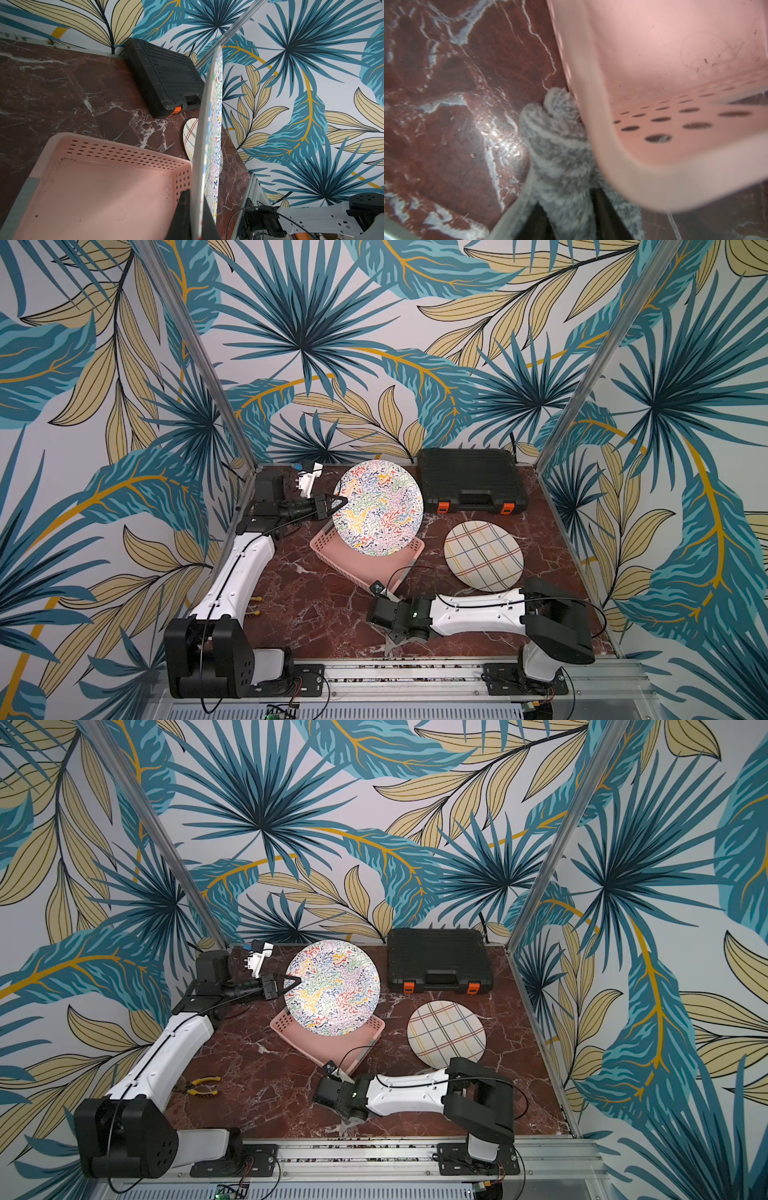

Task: Wipe the wet plate dry
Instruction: Pick up the towel at the center of the board, then wipe the plate with towel.

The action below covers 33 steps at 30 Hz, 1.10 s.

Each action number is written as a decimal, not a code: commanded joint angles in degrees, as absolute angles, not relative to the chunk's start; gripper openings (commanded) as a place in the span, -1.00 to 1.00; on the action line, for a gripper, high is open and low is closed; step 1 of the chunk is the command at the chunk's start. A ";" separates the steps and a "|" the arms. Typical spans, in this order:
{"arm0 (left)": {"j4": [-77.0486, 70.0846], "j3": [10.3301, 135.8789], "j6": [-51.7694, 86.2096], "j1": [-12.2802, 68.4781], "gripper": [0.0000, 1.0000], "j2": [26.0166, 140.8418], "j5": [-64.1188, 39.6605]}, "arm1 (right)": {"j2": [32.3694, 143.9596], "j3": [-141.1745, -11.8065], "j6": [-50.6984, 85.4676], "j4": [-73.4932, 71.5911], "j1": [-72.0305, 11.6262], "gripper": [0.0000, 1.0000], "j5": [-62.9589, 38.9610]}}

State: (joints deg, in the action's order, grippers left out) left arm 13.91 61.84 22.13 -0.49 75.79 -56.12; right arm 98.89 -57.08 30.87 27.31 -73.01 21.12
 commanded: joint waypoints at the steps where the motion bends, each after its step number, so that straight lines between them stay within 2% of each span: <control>1: 10.45 61.52 21.99 -0.99 -1.00 74.97 -57.35 | 91.84 -53.00 32.81 28.02 -73.04 -0.79 24.79; 3: 9.99 61.22 22.18 -0.98 -1.00 75.00 -57.30 | 85.07 -50.79 32.90 27.49 -73.04 -1.00 26.11; 11: 9.69 60.88 21.49 -0.88 -1.00 74.76 -57.17 | 53.98 -46.43 25.91 28.25 -72.63 -1.00 26.21; 15: 9.87 60.84 21.07 -0.86 -1.00 74.44 -57.74 | 47.76 -50.63 21.77 26.54 -71.34 -1.00 25.03; 18: 10.28 60.82 19.82 -0.39 -1.00 74.24 -58.52 | 54.23 -59.52 20.09 27.90 -69.60 -1.00 28.85; 23: 11.60 60.97 17.53 1.23 -1.00 73.35 -60.26 | 73.87 -81.37 16.78 32.53 -65.47 -1.00 33.64; 29: 13.45 62.25 15.56 3.72 -1.00 73.21 -61.23 | 92.51 -103.23 16.35 34.17 -58.16 -1.00 30.10; 33: 13.77 62.49 15.27 4.13 -1.00 73.30 -62.55 | 101.88 -111.94 15.80 33.83 -55.39 -1.00 31.48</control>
State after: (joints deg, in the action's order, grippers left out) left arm 14.76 60.88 16.40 4.01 75.75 -59.37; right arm 99.09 -109.01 16.91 31.88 -56.49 30.48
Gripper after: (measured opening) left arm 0.073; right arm 0.077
